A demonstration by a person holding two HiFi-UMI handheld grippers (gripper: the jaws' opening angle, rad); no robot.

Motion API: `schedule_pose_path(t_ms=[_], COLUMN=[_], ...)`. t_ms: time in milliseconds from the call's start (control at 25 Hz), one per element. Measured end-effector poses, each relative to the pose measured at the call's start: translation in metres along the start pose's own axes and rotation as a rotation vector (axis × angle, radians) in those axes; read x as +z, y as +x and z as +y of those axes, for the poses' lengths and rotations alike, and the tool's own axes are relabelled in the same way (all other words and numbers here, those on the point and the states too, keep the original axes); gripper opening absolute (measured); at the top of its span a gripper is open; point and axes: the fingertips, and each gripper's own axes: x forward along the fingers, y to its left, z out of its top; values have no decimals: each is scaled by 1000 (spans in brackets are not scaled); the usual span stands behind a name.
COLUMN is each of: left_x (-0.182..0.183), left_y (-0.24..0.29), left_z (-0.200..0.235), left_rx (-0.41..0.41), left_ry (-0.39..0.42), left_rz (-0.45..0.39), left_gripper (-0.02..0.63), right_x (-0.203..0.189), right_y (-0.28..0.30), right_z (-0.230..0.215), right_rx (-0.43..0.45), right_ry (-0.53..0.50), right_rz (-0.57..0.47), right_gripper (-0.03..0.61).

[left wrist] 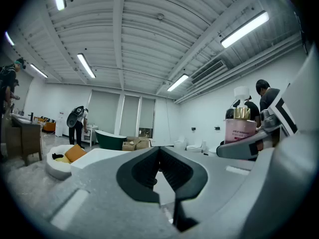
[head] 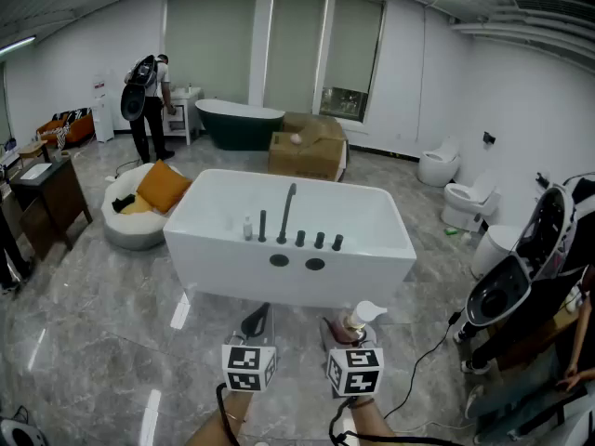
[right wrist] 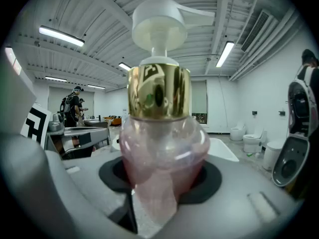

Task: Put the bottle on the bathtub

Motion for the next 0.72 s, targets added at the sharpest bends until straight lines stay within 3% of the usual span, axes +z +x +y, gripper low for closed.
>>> schedule_pose_path(t_ms=[720], left_x=[-9], left_y=[-5], left_z=[24], left_rx=[-20], left_ry=[-13], left_rz=[23], left_gripper=[9], right_x=[-4], right_y=[9], right_z=[14], right_rx=[-11], right_ry=[62], right_rz=[-3], right_gripper=[219])
